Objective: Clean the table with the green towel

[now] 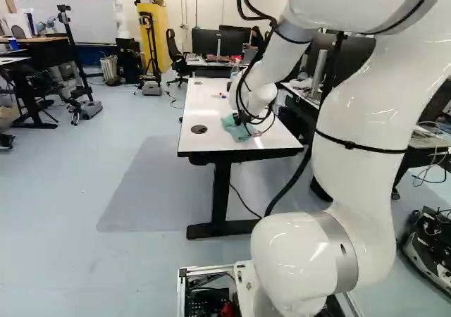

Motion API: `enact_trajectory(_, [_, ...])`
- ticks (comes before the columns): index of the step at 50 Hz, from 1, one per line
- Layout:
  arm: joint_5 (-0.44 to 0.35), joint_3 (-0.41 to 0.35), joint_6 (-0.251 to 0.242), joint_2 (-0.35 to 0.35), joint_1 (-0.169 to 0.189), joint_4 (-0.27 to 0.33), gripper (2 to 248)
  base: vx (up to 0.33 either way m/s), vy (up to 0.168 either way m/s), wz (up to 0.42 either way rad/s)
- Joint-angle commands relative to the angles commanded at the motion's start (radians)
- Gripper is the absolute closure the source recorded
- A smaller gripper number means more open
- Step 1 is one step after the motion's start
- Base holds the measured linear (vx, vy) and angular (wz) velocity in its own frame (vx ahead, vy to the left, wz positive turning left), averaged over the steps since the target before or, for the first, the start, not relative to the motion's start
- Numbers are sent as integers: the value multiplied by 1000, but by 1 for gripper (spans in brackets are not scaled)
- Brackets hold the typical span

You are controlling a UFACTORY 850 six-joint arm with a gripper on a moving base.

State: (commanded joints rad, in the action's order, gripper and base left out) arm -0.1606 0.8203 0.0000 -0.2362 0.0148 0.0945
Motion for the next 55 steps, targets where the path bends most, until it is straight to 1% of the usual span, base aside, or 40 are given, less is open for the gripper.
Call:
enact_trajectory(11, [0, 35, 0, -30, -26, 0, 220, 0, 0, 0])
enact_trajectory(35, [0, 43, 0, -36, -101, 0, 220, 0, 0, 0])
enact_trajectory(47, [0, 22, 0, -18, -135, 0, 220, 0, 0, 0])
enact_trajectory(55, [0, -12, 0, 10, -148, 0, 220, 0, 0, 0])
